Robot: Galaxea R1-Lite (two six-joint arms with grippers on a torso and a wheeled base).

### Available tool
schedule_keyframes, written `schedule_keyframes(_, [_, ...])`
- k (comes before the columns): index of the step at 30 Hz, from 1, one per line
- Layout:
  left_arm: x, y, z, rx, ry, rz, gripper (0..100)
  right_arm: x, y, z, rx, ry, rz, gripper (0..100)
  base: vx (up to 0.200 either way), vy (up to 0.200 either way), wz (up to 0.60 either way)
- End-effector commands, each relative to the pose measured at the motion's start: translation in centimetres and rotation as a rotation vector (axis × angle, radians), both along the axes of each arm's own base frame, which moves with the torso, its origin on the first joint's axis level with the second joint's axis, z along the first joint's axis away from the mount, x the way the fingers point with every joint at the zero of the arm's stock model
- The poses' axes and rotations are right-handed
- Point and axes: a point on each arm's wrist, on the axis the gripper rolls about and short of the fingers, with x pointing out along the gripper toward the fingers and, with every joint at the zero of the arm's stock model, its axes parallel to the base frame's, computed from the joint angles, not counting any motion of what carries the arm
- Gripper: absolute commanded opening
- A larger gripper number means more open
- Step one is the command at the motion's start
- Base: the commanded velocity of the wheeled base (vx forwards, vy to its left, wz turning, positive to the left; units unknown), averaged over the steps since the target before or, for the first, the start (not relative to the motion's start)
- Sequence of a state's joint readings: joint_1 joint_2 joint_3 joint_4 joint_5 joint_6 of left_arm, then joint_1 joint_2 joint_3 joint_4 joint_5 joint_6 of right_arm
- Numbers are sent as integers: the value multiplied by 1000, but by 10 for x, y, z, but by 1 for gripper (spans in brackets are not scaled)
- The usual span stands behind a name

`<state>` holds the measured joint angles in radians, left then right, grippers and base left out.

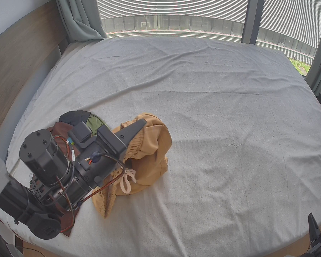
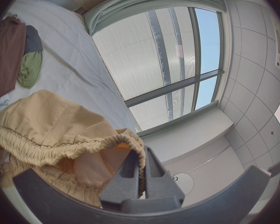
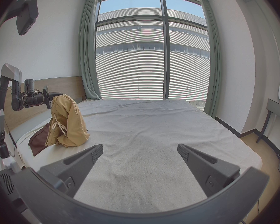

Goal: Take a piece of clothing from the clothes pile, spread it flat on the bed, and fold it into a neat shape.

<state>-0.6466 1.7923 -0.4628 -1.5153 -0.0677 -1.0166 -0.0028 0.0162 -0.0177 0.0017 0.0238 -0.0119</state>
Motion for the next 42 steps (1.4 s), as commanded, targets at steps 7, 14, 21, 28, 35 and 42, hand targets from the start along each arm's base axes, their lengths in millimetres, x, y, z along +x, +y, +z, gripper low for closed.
schedule_keyframes(7, [6, -28, -11, 14, 15, -63, 0, 0, 0, -5, 1, 0, 0, 100, 0, 0, 0])
schedule_keyframes(14, [1, -46, -19, 31, 29, -137, 0, 0, 0, -5, 3, 0, 0, 100, 0, 0, 0])
schedule_keyframes(21, [7, -63, -28, 35, 31, -161, 0, 0, 0, -5, 3, 0, 0, 100, 0, 0, 0])
schedule_keyframes(28, [6, -85, -32, 34, 16, -254, 0, 0, 0, -5, 3, 0, 0, 100, 0, 0, 0])
schedule_keyframes(35, [1, -106, -49, 59, 37, -329, 0, 0, 0, -5, 1, 0, 0, 100, 0, 0, 0])
schedule_keyframes(42, [0, -124, -53, 50, 20, -370, 0, 0, 0, -5, 1, 0, 0, 100, 0, 0, 0])
